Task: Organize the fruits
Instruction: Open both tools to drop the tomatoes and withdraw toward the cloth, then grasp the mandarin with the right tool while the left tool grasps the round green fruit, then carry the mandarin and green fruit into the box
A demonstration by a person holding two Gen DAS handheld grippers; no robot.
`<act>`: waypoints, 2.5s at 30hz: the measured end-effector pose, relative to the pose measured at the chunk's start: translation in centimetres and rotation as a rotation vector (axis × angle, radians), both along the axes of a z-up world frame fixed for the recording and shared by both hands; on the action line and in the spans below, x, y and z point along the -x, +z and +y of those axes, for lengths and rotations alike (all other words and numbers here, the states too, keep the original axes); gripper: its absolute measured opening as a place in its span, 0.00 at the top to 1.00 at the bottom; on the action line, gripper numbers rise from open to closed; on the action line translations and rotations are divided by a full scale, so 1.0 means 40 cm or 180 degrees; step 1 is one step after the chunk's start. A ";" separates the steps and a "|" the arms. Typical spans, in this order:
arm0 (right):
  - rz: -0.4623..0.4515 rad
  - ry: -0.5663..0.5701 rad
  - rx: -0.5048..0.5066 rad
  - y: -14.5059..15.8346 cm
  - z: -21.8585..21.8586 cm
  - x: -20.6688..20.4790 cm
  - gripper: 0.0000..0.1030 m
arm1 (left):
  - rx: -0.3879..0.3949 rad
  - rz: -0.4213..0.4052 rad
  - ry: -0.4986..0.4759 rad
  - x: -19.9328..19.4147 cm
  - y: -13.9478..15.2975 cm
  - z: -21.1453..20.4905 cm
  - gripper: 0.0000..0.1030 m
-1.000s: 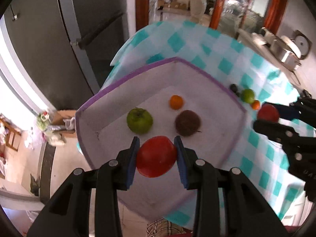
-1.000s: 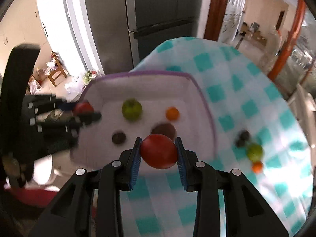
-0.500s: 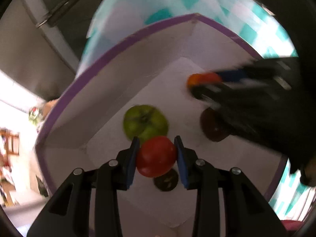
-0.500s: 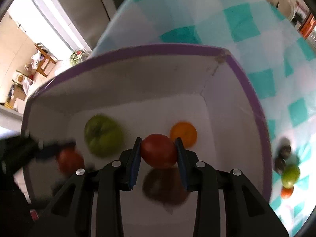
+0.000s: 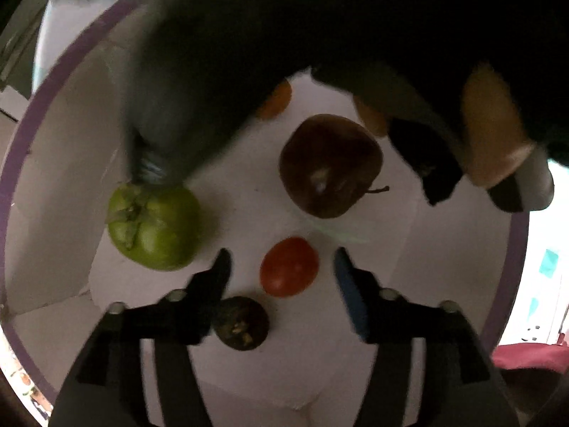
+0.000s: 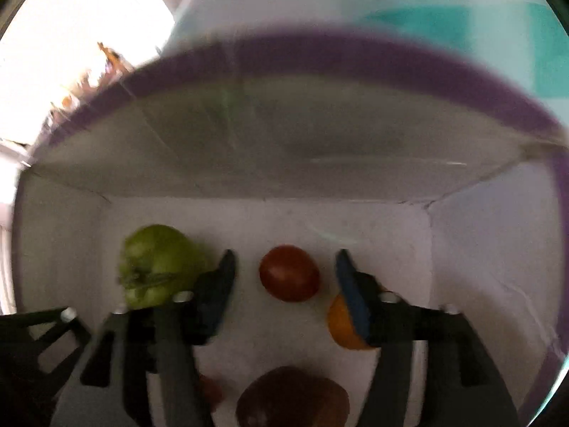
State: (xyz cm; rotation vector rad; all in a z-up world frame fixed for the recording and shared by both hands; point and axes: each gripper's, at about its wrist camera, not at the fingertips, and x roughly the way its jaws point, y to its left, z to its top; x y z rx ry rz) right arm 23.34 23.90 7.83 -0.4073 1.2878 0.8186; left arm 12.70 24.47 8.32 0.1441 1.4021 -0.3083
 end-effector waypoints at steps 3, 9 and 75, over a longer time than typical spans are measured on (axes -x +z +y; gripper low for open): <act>-0.0077 -0.0211 -0.0440 0.103 -0.073 -0.005 0.40 | 0.0176 -0.0151 -0.0154 0.013 0.022 -0.009 0.22; -0.0780 -0.1137 -0.1491 0.338 -0.402 0.051 0.24 | 0.0263 -0.1081 -0.0296 0.045 0.137 -0.034 0.07; -0.0700 -0.2998 -0.0556 0.051 -1.101 0.469 0.57 | 0.0127 -0.1250 0.0030 -0.063 0.039 -0.827 0.38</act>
